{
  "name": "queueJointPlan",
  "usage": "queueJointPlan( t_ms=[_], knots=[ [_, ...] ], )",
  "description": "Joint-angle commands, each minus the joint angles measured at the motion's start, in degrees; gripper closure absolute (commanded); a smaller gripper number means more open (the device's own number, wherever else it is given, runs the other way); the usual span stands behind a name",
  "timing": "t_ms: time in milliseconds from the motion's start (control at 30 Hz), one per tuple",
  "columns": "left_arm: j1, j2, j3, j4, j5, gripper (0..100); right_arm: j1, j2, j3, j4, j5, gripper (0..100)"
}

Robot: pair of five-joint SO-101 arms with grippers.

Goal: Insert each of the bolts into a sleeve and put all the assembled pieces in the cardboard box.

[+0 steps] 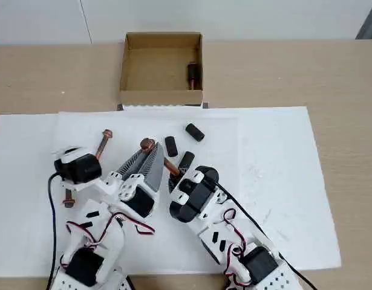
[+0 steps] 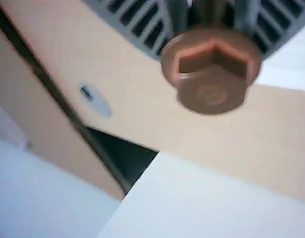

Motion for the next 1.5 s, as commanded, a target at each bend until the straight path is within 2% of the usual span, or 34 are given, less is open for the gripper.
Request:
queueJointPlan(
  t_ms=[0,267,733,900,1167,1367,1467],
  knots=[
    [0.2,-0.9,1.1,-3.8,-3.4,99,-0.7,-0.2,0.8,-1.2,0.6,99.6],
    [0.6,-0.8,1.7,-4.1,-3.9,99,-0.6,-0.2,0.8,-1.2,0.6,99.6],
    [11.1,-0.8,2.3,9.9,-7.6,99,-0.5,-0.2,0.6,-1.6,0.6,99.6],
    [12.7,-0.9,7.3,10.0,-9.2,99,-0.5,-0.3,0.6,-1.6,0.6,99.6],
    [12.5,-0.8,7.4,10.1,-9.8,99,-0.5,-0.3,0.6,-1.6,0.6,99.6],
    [12.4,-0.8,7.3,10.1,-12.9,83,-0.5,-0.3,0.6,-1.6,0.6,99.6],
    [12.4,-0.8,7.2,10.1,-13.4,81,-0.5,-0.3,0.6,-1.6,0.6,99.6]
  ],
)
